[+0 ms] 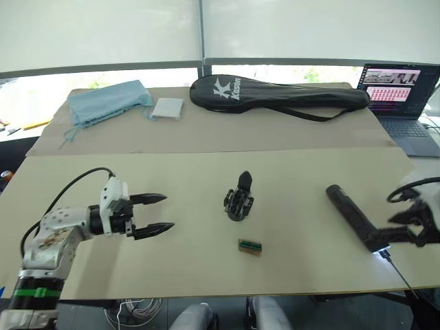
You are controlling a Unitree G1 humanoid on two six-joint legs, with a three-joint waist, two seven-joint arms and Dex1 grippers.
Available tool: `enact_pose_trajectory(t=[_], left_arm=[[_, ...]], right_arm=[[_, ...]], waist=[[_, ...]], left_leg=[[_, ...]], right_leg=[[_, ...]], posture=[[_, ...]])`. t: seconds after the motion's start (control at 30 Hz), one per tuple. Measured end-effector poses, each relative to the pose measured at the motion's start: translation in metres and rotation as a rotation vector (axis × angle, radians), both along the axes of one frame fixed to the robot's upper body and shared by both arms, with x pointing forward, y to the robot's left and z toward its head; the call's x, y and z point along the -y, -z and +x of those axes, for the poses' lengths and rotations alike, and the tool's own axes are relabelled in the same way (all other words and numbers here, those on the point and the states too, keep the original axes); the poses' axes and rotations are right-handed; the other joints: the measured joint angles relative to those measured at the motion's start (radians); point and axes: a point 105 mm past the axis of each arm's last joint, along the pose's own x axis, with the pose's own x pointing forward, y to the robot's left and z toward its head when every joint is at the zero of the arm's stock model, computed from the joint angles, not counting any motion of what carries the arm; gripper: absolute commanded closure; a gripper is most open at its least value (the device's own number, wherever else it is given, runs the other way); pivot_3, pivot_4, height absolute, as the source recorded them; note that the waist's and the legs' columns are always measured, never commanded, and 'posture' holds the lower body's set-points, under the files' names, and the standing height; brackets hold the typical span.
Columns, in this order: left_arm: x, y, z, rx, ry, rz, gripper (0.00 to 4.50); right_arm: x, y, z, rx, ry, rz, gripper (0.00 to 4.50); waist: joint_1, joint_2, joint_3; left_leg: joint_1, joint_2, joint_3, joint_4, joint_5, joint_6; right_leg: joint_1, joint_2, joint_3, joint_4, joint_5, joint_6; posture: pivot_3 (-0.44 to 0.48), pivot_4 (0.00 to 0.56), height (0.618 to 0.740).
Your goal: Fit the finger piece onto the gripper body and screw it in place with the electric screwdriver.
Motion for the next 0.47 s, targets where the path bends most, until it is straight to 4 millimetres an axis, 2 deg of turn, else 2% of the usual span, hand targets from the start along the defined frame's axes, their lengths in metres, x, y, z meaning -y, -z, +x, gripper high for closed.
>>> enact_pose_trajectory(t=[0.07,0.17,0.27,0.47], left_arm=[[-0.011,0.009,0.000,0.004,-0.044,0.050,0.00],[-0.025,0.017,0.000,0.030,-0.105,0.108,0.00],[-0.036,0.022,-0.003,0.051,-0.157,0.142,0.00],[-0.045,0.022,-0.010,0.100,-0.233,0.149,0.00]], right_arm=[[-0.031,-0.020,-0.004,0.170,-0.226,0.087,0.02],[-0.069,-0.022,-0.017,0.300,-0.453,0.182,0.02],[-0.097,-0.014,-0.023,0.419,-0.528,0.279,0.02],[-0.122,0.007,-0.022,0.610,-0.569,0.322,0.02]], waist=[[-0.001,-0.002,0.001],[0.002,-0.006,0.001],[0.007,-0.009,0.001],[0.008,-0.009,0.001]], left_leg=[[0.004,0.002,0.000,-0.001,0.000,-0.002],[0.007,0.002,0.000,-0.001,-0.003,-0.007],[0.008,0.001,0.000,-0.001,-0.003,-0.007],[0.011,-0.001,0.000,-0.001,-0.003,-0.007]], right_leg=[[0.004,0.001,-0.001,-0.001,0.000,0.000],[0.008,0.001,0.000,-0.001,0.000,0.000],[0.008,0.000,0.000,0.000,0.000,0.000],[0.008,0.000,-0.001,0.001,0.000,0.000]], posture=[[0.000,0.150,0.740],[0.000,0.150,0.740],[0.000,0.150,0.740],[0.000,0.150,0.740]])
